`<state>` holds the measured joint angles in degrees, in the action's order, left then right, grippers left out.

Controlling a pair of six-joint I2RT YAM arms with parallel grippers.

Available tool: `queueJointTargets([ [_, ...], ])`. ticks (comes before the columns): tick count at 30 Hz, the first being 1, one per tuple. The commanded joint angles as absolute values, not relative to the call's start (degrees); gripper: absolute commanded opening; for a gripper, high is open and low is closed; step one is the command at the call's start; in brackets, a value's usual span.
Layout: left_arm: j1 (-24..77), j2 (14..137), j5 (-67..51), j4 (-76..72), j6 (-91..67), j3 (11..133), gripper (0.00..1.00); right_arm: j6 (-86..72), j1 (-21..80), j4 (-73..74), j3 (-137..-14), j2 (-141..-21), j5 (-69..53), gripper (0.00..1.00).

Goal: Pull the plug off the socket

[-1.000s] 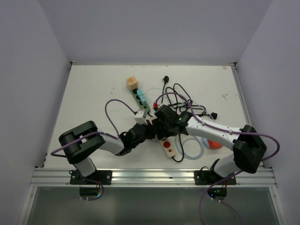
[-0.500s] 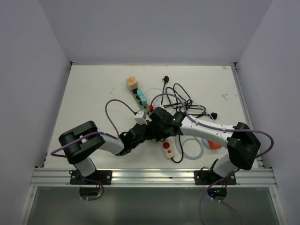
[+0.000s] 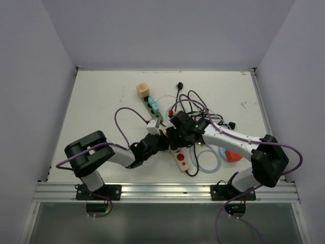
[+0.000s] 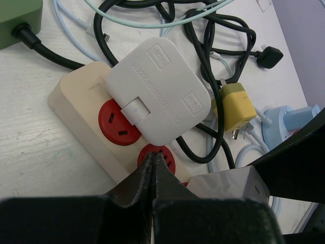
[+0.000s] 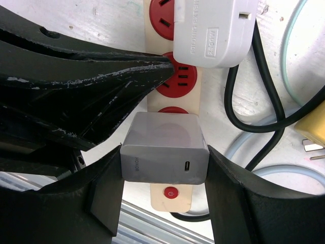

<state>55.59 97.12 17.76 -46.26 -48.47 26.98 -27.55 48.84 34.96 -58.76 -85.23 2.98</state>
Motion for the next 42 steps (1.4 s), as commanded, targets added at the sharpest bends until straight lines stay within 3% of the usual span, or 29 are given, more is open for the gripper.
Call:
queueJointTargets([
  [1, 55.46, 102.22, 18.63, -27.60, -45.00, 24.61, 0.00, -29.97, 48.25, 28.65, -60.82, -80.86, -0.17, 0.00],
  [15, 55.55, 102.30, 18.72, -27.33, -45.00, 24.70, 0.00, -31.46, 56.42, 28.65, -69.61, -89.82, 0.97, 0.00],
  [24, 55.63, 102.22, 18.72, -27.42, -45.00, 24.70, 0.00, -30.59, 55.20, 30.15, -67.51, -87.63, 2.64, 0.00],
  [32, 55.63, 102.30, 18.81, -27.33, -45.00, 24.70, 0.00, -30.59, 46.94, 26.37, -59.86, -82.00, -3.78, 0.00],
  [37, 55.63, 102.31, 18.90, -27.25, -45.09, 24.79, 0.00, -30.41, 47.37, 26.63, -61.43, -84.89, -4.75, 0.00],
  [42, 55.63, 102.39, 18.90, -27.07, -45.09, 24.87, 0.00, -30.59, 54.04, 30.48, -68.28, -88.50, 2.00, 0.00],
])
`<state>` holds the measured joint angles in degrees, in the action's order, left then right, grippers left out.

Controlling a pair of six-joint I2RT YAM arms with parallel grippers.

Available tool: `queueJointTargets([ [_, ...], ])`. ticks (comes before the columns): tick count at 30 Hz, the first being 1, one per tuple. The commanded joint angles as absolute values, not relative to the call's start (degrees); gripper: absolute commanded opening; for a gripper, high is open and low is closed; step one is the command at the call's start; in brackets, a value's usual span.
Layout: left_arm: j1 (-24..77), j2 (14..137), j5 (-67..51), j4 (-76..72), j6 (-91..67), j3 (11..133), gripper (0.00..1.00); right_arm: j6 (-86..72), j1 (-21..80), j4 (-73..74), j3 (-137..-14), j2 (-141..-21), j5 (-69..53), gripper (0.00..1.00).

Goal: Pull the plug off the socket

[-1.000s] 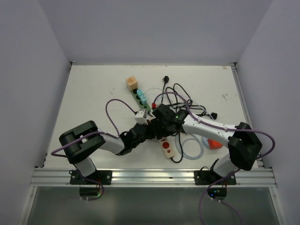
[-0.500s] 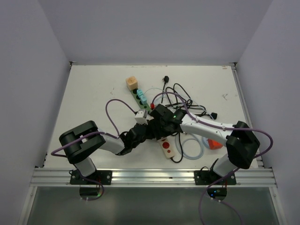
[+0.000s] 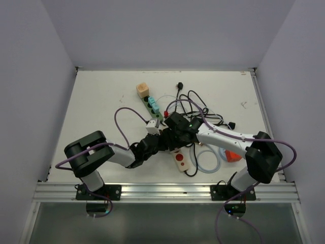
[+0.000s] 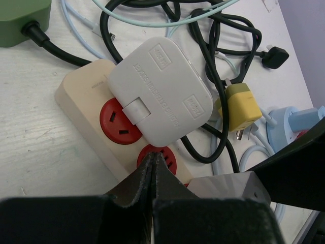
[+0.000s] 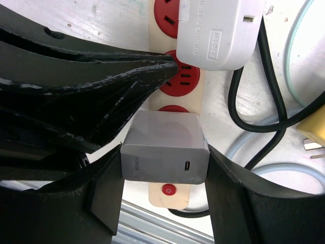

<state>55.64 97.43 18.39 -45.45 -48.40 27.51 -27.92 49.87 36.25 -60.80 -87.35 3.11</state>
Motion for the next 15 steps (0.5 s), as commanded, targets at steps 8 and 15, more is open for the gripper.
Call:
queueJointTargets([
  [8, 55.72, 102.39, 18.90, -26.98, -45.00, 24.96, 0.00, -30.32, 57.57, 33.66, -72.52, -90.45, 6.14, 0.00],
  [15, 55.72, 102.48, 18.90, -27.07, -45.00, 24.96, 0.00, -30.15, 50.90, 31.30, -65.23, -83.25, 1.33, 0.00],
])
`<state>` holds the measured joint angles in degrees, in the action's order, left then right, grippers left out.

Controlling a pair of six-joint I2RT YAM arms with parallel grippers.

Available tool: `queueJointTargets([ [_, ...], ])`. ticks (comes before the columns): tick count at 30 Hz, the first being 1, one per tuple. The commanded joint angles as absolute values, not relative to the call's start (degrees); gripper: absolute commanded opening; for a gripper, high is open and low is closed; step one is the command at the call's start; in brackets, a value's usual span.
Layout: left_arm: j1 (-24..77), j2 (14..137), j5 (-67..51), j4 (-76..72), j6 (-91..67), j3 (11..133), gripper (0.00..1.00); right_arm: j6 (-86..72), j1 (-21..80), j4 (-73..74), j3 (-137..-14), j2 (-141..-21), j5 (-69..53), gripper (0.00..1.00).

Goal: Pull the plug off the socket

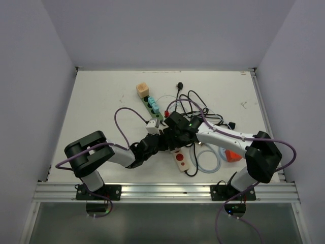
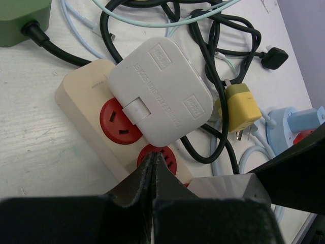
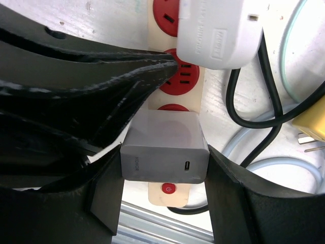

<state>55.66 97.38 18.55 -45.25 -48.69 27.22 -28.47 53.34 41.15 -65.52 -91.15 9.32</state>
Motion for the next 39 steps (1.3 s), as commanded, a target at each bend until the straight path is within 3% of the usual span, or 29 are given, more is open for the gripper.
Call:
queueJointTargets([
  [1, 55.72, 102.39, 18.90, -27.07, -45.00, 24.87, 0.00, -30.41, 48.63, 30.68, -64.17, -82.28, 0.54, 0.00],
  [9, 55.72, 102.31, 18.90, -27.07, -45.00, 24.96, 0.00, -30.85, 46.40, 29.10, -62.93, -81.91, -4.66, 0.00],
  [20, 55.72, 102.57, 18.98, -26.63, -45.00, 25.31, 0.00, -31.11, 56.25, 34.28, -73.91, -90.88, 3.51, 0.00],
  [25, 55.81, 102.57, 18.98, -26.72, -45.00, 25.22, 0.00, -30.50, 54.33, 34.89, -70.94, -87.63, 4.75, 0.00],
  [31, 55.81, 102.57, 18.98, -26.81, -45.00, 25.14, 0.00, -31.29, 46.42, 30.15, -62.41, -81.74, -2.81, 0.00],
  [39, 55.81, 102.66, 19.07, -26.81, -45.00, 25.22, 0.00, -31.55, 50.17, 32.77, -68.72, -86.04, -0.71, 0.00],
])
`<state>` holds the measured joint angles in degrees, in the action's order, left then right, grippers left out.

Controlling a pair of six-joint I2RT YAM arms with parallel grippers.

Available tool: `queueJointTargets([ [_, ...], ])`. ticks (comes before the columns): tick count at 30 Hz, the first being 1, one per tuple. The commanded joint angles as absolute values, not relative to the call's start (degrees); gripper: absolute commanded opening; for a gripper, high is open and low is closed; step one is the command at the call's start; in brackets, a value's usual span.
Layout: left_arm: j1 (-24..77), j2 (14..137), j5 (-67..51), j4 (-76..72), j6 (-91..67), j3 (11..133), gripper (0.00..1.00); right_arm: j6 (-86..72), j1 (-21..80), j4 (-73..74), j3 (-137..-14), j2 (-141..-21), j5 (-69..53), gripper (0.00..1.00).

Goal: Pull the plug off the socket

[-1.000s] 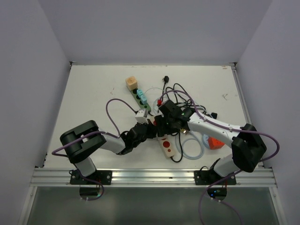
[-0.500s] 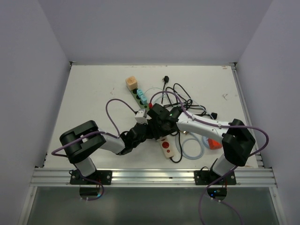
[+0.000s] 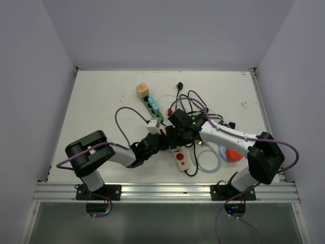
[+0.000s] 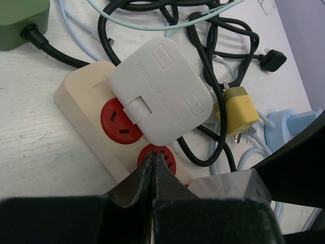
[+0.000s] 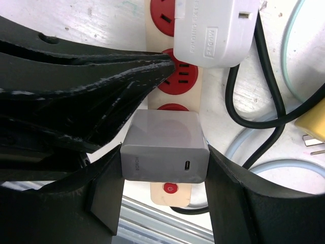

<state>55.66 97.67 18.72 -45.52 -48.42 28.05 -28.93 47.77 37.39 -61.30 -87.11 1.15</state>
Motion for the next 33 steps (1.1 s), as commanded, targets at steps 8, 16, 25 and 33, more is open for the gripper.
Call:
queueJointTargets([
  [8, 55.90, 102.75, 18.98, -26.72, -44.91, 25.40, 0.00, -31.82, 58.27, 39.46, -78.93, -93.25, 8.34, 0.00],
  [16, 55.90, 102.75, 18.98, -26.72, -44.91, 25.40, 0.00, -31.55, 55.47, 39.64, -73.58, -87.55, 8.62, 0.00],
  [25, 55.90, 102.66, 18.90, -26.72, -44.82, 25.31, 0.00, -32.78, 48.08, 34.54, -66.01, -81.30, 1.14, 0.00],
  [33, 55.81, 102.75, 18.90, -26.54, -44.74, 25.49, 0.00, -32.26, 47.90, 35.07, -67.15, -81.57, 0.26, 0.00],
])
